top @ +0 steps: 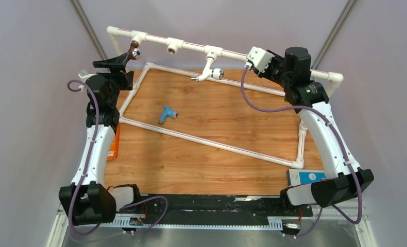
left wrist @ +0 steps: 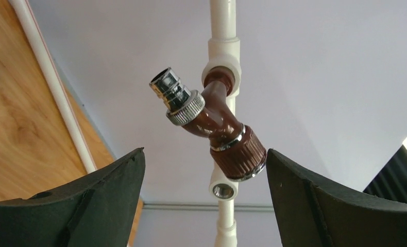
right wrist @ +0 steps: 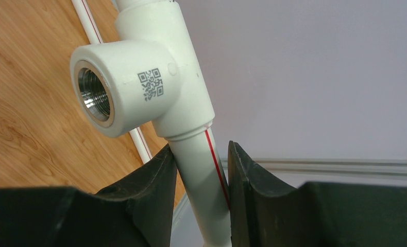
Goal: Install the water faucets
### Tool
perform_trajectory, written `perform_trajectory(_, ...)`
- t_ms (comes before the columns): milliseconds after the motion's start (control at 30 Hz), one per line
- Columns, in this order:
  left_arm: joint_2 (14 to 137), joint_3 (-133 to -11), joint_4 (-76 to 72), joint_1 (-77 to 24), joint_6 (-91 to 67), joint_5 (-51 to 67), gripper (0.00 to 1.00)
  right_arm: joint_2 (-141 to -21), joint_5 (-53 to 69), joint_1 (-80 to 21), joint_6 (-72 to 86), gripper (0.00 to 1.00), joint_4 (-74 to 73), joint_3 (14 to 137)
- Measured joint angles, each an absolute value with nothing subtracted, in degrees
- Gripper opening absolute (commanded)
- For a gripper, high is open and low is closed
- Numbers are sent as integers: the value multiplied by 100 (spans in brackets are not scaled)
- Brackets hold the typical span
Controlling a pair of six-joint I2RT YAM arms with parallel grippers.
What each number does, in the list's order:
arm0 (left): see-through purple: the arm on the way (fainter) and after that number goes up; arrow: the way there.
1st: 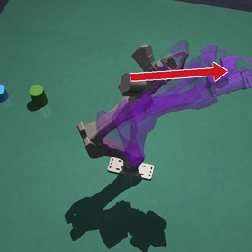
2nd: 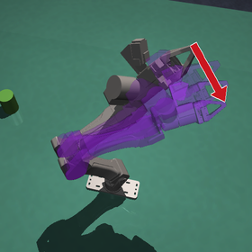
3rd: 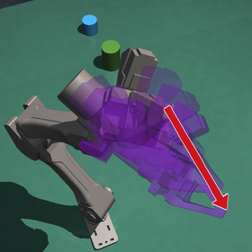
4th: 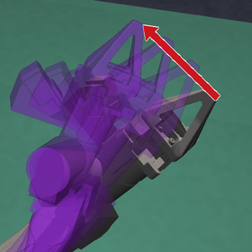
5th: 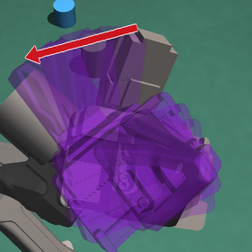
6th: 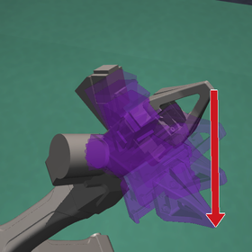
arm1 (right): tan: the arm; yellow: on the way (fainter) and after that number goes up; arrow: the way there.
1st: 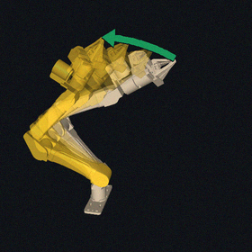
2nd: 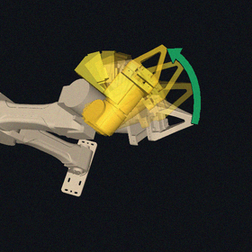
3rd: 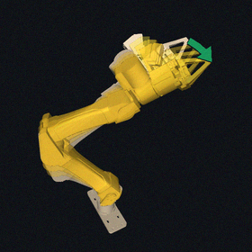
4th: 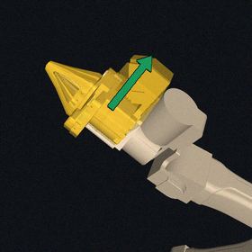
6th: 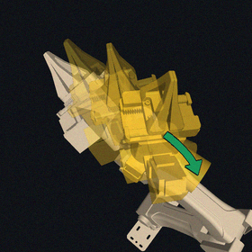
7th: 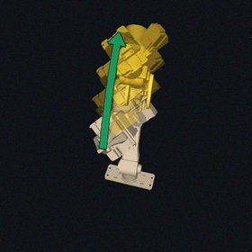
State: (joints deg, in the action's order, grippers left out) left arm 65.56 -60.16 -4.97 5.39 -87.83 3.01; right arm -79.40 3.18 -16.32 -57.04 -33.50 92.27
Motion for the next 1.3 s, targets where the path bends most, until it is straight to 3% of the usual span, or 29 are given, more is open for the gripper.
perform_trajectory(233,7177,-6016,-1361,561,-9448,270,82,-7942,311,-1638,-5704,0,-3347,9227)
perform_trajectory(300,7347,-6016,-1544,567,-9548,270,73,-7942,311,-1638,-5704,0,-3347,9227)
perform_trajectory(400,7548,-6016,-1850,572,-9710,270,28,-7950,307,-1638,-5704,0,-3336,9229)
perform_trajectory(533,7642,-6003,-2362,598,-9605,305,0,-7966,303,-1638,-5701,0,-3319,9229)
perform_trajectory(700,7721,-6082,-2552,631,-8501,532,0,-7985,283,-1638,-5704,0,-3291,9231)
perform_trajectory(800,7797,-6471,-2169,672,-6943,821,0,-8005,268,-1638,-5704,0,-3247,9231)
perform_trajectory(900,7881,-7183,-1236,587,-4652,934,0,-8023,266,-1638,-5701,0,-3205,9231)
perform_trajectory(1067,7830,-7682,-130,-388,613,-353,0,-8029,191,-1638,-5708,0,-3205,9233)
perform_trajectory(1200,7649,-7059,-548,-967,4038,-1452,15,-8014,180,-1660,-5706,0,-3282,9242)
perform_trajectory(1300,7585,-6818,-803,-1092,5262,-1723,45,-7994,172,-1686,-5706,0,-3354,9260)
